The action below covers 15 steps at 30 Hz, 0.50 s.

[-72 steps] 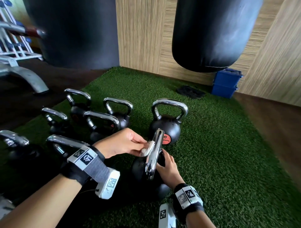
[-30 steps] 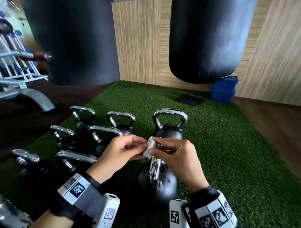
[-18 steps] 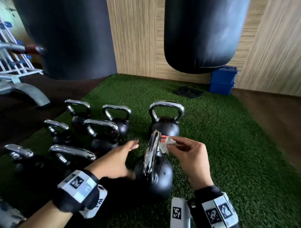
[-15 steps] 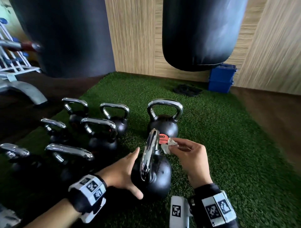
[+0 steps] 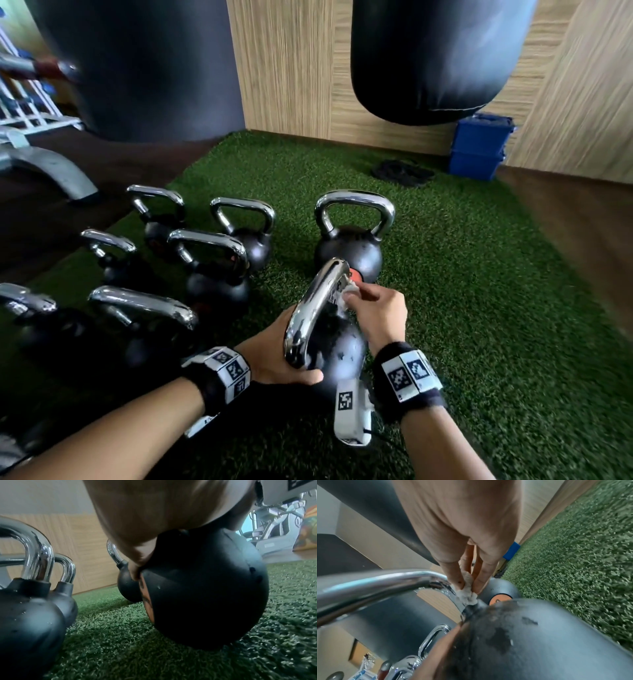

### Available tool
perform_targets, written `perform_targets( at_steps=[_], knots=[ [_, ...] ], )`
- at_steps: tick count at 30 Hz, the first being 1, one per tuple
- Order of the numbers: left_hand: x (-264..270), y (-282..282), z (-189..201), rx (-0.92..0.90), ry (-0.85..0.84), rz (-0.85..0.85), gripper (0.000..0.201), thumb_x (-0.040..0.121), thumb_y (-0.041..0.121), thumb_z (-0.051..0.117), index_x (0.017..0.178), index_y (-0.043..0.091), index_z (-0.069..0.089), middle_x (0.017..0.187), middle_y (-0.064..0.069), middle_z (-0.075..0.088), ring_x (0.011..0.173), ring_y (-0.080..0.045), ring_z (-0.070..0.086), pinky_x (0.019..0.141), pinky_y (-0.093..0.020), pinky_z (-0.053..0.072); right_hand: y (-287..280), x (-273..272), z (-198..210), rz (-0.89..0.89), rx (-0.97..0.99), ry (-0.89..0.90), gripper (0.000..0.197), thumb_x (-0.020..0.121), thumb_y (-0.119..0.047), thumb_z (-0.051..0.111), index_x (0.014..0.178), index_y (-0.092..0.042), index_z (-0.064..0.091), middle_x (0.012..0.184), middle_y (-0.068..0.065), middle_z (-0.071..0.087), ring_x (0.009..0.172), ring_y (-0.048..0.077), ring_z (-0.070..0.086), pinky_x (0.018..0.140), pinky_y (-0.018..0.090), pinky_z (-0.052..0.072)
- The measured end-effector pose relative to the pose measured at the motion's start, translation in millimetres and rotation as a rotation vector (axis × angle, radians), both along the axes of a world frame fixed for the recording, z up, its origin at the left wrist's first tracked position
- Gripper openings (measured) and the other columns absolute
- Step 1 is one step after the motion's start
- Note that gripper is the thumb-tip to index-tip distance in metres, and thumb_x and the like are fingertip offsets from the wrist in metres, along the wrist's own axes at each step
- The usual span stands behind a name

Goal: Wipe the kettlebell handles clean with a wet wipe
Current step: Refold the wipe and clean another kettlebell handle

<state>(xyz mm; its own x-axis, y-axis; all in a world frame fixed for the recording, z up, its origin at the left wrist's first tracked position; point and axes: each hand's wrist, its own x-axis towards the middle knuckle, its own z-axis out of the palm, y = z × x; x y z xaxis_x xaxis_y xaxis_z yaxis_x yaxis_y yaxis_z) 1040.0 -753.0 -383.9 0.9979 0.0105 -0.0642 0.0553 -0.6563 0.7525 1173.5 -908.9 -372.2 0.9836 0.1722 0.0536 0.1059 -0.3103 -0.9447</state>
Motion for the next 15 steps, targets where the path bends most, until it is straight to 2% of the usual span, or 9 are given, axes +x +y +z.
perform_targets(
  at_steps=[2, 4, 6, 7, 8, 9, 11, 13, 15],
  knots=[
    [1.6, 1.2, 1.2, 0.01, 0.003, -0.018, 0.1, 0.071, 0.025, 0.095, 0.149, 0.0, 0.038, 0.142, -0.005, 0.052, 0.135, -0.009, 0.05, 0.119, -0.035, 0.037, 3.4, -1.6, -4.2, 0.019, -0.052, 0.004, 0.006, 0.079, -0.025, 0.081, 0.076, -0.03, 0.08, 0.069, -0.013, 0.071, 0.076, 0.011, 0.07, 0.076, 0.028, 0.056],
    [2.6, 2.3, 0.2, 0.02, -0.018, -0.023, 0.105, 0.068, 0.028, 0.096, 0.151, 0.006, 0.037, 0.144, -0.004, 0.051, 0.139, -0.011, 0.046, 0.121, -0.032, 0.034, 5.2, -4.4, -8.0, 0.039, -0.104, 0.01, 0.01, 0.084, -0.028, 0.078, 0.077, -0.022, 0.079, 0.07, -0.003, 0.073, 0.073, 0.015, 0.068, 0.066, 0.026, 0.049],
    [4.9, 4.7, -0.9, 0.073, 0.014, -0.054, 0.091, 0.068, 0.035, 0.097, 0.139, 0.002, 0.05, 0.113, -0.002, 0.057, 0.126, -0.013, 0.053, 0.12, -0.036, 0.037, 6.6, -6.6, -5.8, 0.05, -0.147, 0.008, 0.013, 0.088, -0.027, 0.075, 0.08, -0.018, 0.08, 0.071, 0.001, 0.072, 0.072, 0.016, 0.065, 0.061, 0.021, 0.039],
    [5.9, 6.2, -2.7, 0.102, 0.049, -0.086, 0.077, 0.069, 0.037, 0.095, 0.126, 0.002, 0.058, 0.096, 0.002, 0.055, 0.115, -0.017, 0.057, 0.117, -0.04, 0.04, 7.7, -6.2, -2.6, 0.056, -0.165, -0.003, 0.011, 0.089, -0.024, 0.075, 0.083, -0.016, 0.081, 0.075, 0.003, 0.073, 0.074, 0.016, 0.065, 0.062, 0.019, 0.039],
    [6.9, 7.3, -4.2, 0.119, 0.072, -0.116, 0.064, 0.071, 0.039, 0.094, 0.116, 0.008, 0.061, 0.089, 0.008, 0.052, 0.108, -0.018, 0.06, 0.114, -0.042, 0.043, 9.2, -4.9, 3.0, 0.058, -0.179, -0.019, 0.01, 0.089, -0.021, 0.074, 0.087, -0.014, 0.081, 0.08, 0.006, 0.076, 0.078, 0.018, 0.067, 0.067, 0.021, 0.043],
    [7.8, 8.2, -6.8, 0.13, 0.066, -0.136, 0.059, 0.071, 0.041, 0.093, 0.113, 0.017, 0.059, 0.092, 0.014, 0.052, 0.104, -0.01, 0.06, 0.111, -0.041, 0.045, 10.5, -3.1, 9.4, 0.05, -0.182, -0.044, 0.009, 0.088, -0.018, 0.074, 0.09, -0.013, 0.082, 0.086, 0.009, 0.078, 0.082, 0.022, 0.069, 0.071, 0.024, 0.048],
    [7.7, 9.4, -12.0, 0.057, 0.048, -0.076, 0.078, 0.063, 0.045, 0.097, 0.124, 0.035, 0.051, 0.108, 0.021, 0.059, 0.106, 0.01, 0.059, 0.104, -0.024, 0.049, 11.9, 1.6, 21.3, 0.01, -0.15, -0.135, 0.012, 0.087, -0.013, 0.074, 0.096, -0.011, 0.082, 0.091, 0.013, 0.079, 0.082, 0.024, 0.069, 0.075, 0.028, 0.053],
    [6.7, 11.7, -16.6, -0.026, 0.012, -0.036, 0.101, 0.056, 0.051, 0.099, 0.132, 0.059, 0.034, 0.126, 0.033, 0.055, 0.118, 0.02, 0.052, 0.095, -0.003, 0.043, 11.4, 2.6, 28.1, -0.018, -0.109, -0.26, 0.017, 0.086, -0.009, 0.075, 0.101, -0.013, 0.081, 0.093, 0.01, 0.079, 0.077, 0.016, 0.068, 0.069, 0.017, 0.049],
    [7.2, 13.8, -21.1, -0.051, 0.008, -0.021, 0.113, 0.051, 0.059, 0.098, 0.13, 0.075, 0.02, 0.138, 0.038, 0.044, 0.128, 0.022, 0.043, 0.099, 0.001, 0.038, 9.0, 1.3, 28.4, -0.001, -0.079, -0.316, 0.024, 0.084, -0.008, 0.077, 0.107, -0.013, 0.08, 0.098, 0.008, 0.079, 0.078, 0.009, 0.067, 0.063, 0.0, 0.041]
  ],
)
